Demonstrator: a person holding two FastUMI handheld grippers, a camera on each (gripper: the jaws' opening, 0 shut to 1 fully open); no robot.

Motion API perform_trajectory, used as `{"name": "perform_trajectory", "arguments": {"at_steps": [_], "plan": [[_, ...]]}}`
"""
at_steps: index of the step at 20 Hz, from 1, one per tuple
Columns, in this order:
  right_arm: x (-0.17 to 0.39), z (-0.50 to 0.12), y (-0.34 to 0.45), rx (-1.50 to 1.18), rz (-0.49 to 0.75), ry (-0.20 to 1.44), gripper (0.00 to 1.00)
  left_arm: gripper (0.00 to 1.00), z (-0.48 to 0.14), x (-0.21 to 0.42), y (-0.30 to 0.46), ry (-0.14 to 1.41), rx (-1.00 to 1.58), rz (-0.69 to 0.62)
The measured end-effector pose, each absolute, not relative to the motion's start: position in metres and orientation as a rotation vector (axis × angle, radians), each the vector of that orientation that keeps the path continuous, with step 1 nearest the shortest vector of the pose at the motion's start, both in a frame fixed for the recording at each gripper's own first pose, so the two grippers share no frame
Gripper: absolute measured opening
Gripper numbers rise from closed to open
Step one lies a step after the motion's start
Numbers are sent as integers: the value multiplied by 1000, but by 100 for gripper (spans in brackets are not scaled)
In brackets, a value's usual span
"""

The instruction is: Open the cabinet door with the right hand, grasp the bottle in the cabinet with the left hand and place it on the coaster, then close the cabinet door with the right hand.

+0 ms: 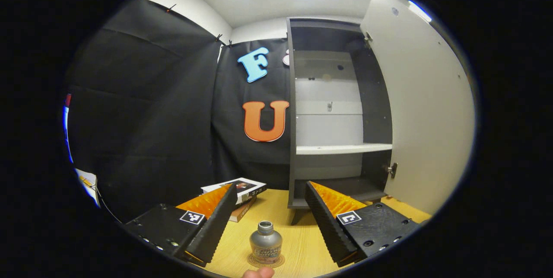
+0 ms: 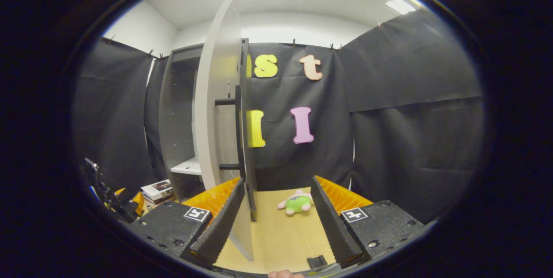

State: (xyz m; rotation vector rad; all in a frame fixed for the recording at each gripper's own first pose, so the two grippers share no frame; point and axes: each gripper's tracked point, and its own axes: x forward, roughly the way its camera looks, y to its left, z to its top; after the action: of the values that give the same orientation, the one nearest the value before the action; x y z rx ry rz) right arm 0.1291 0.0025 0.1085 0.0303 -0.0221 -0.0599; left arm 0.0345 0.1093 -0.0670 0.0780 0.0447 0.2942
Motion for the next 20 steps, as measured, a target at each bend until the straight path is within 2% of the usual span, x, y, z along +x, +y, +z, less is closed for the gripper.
{"name": "perform_trajectory", "arguments": {"at_steps": [8,20], "plan": [[143,101,-14,60,-44,-38,96,95,27,20,97,-8,98,276],[195,141,-3,11,54,-73,96,95,61,1,63,-7,104,224]]}}
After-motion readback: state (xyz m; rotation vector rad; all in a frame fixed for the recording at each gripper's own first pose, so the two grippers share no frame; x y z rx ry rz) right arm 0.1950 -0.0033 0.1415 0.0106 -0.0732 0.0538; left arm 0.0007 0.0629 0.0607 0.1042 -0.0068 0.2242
